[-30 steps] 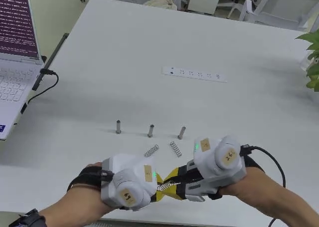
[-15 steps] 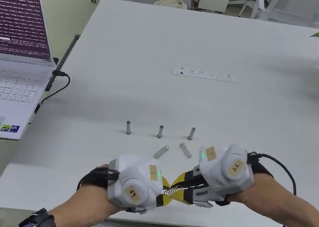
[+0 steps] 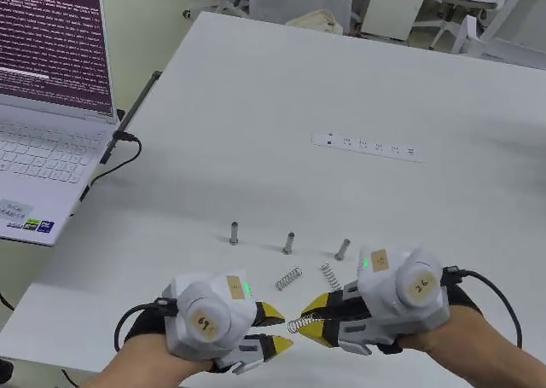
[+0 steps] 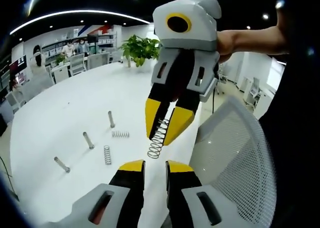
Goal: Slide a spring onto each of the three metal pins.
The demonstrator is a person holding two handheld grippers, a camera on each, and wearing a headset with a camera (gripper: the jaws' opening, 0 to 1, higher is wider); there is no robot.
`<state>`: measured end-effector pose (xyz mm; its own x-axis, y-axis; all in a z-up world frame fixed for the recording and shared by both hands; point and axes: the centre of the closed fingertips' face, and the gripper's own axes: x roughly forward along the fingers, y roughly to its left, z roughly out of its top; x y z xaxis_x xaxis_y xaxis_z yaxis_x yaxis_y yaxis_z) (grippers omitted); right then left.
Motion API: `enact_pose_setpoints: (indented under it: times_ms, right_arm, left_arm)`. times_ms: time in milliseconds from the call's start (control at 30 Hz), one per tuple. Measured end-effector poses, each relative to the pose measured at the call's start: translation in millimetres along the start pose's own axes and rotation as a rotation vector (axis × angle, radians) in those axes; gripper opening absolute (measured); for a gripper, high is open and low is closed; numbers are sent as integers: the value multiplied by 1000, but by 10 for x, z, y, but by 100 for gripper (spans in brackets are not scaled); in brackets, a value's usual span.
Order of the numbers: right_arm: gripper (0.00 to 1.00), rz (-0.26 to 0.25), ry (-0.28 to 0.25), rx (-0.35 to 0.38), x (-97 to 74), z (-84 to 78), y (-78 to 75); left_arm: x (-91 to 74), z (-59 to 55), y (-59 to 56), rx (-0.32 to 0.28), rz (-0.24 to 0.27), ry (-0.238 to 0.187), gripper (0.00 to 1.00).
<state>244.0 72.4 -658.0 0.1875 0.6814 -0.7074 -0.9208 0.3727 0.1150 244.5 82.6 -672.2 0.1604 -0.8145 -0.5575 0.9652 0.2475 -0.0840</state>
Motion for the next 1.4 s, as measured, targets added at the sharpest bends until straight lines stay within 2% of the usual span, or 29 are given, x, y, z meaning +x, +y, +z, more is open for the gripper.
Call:
enact_pose_setpoints:
  times_ms: [267,467,967,1200,1400]
  right_arm:
    - [8,-40,1,57,-33,-60,-226]
    - [8,-55,18,72,-44,-97,-323]
    - [8,-92,61,112,-88,-149,-631]
    - [8,-105,95,109,-83,-169,-755]
    - [8,-105,113,104,-55,-126,-854]
  left_arm:
    - [-156,-26,199,-58,76,-28,11]
    - [-243,-46,309,-82,113,-38,12]
    - [-574,-219,668,-175,245,-68,20]
    - [-745,-308,794,-207,297,-80,23]
    - [-884,-382,901,-229,336,-87,25]
